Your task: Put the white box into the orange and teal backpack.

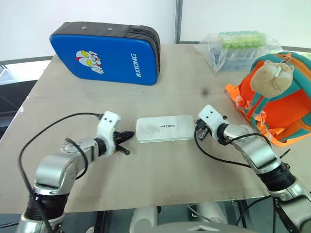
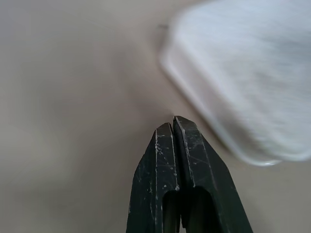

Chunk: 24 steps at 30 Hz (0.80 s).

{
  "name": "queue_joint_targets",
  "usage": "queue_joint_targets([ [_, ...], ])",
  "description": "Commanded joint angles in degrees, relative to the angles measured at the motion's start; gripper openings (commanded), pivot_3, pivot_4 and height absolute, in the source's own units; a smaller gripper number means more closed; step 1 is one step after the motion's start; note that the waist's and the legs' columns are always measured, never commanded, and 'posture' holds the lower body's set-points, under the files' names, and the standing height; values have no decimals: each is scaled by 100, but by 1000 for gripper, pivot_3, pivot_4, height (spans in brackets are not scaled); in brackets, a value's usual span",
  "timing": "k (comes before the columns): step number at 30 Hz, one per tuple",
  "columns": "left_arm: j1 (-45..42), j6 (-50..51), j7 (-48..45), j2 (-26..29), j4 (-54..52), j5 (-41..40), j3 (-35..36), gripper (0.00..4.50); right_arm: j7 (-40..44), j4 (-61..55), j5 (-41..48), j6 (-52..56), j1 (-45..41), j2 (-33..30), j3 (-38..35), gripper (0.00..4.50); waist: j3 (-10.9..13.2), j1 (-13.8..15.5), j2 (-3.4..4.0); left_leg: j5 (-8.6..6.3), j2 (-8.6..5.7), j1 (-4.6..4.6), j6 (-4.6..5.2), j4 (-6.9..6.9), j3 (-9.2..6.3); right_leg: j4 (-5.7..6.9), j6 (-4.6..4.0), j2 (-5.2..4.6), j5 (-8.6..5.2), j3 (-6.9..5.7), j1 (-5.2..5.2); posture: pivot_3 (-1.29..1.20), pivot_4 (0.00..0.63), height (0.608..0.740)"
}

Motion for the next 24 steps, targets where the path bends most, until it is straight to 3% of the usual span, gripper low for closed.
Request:
queue_joint_targets([
  [1,379,-499,-527,261,-544,183,-379,5,804,-656,297,-257,265,-302,-90,19,0,1,1,0,0,0,-1,-4,-1,-2,0,-1,0,1,0,0,150,740],
  [6,959,-539,-610,179,-808,-17,-27,5,1334,-1196,412,-383,853,-802,-361,19,-1,0,4,-1,-2,6,-1,-35,-8,-16,7,-21,-4,1,-3,0,150,740],
  [9,1251,197,-689,49,-666,-886,831,5,1291,-1105,298,-435,1070,-936,-585,19,-1,-22,4,-1,1,11,-1,-37,-6,-16,7,-22,-5,2,-3,0,150,740],
  [12,1468,1038,-914,368,115,-1415,1798,792,1137,-780,91,-650,1081,-949,-731,0,-2,-24,3,-1,2,17,0,-36,-8,-12,10,-18,-7,-3,-3,0,150,740],
  [16,1439,1780,-1195,988,607,-1726,1991,2632,1203,-501,0,-846,879,-868,-731,0,-4,-30,18,0,5,37,0,-30,-6,1,24,3,-16,-3,-1,0,150,740],
  [20,497,3421,-1197,710,1431,-3161,2547,4337,1272,-172,-105,-1061,683,-743,-699,0,-5,-38,21,1,7,42,1,-29,-7,8,17,17,-12,0,0,0,150,740],
  [24,-223,3756,-181,149,1933,-3883,2404,4337,1456,43,-133,-1221,555,-661,-657,0,-4,-17,11,1,7,28,0,-29,-11,4,7,20,-5,0,-1,0,150,740],
])
